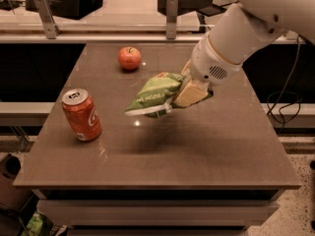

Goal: Move green jalapeno chip bag near coke can

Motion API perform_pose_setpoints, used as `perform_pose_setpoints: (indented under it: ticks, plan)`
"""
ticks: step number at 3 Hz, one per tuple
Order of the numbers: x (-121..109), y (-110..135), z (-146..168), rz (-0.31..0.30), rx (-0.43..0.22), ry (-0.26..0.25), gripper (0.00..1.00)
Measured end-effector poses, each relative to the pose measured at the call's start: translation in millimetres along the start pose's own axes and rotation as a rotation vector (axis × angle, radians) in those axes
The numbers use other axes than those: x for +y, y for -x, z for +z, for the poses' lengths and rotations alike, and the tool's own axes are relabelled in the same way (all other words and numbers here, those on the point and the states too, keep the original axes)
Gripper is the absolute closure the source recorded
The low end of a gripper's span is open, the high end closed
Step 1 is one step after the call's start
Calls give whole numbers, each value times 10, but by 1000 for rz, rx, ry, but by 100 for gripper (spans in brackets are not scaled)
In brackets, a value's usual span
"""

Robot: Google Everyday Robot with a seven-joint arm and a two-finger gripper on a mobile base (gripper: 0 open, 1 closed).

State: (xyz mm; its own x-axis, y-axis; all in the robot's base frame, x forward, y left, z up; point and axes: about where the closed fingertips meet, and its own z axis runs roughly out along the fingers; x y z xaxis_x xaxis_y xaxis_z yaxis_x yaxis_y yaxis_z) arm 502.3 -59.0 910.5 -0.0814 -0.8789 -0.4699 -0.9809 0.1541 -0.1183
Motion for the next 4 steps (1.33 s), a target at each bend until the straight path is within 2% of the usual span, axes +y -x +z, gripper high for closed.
perform_pose_setpoints:
  ticks: [1,2,3,4]
  plan:
    - [236,115,91,-87,37,74,100]
    - [501,219,158,-202,67,149,100]
    - [508,227,156,-208,68,148,82]
    - [514,239,156,-211,68,146,59]
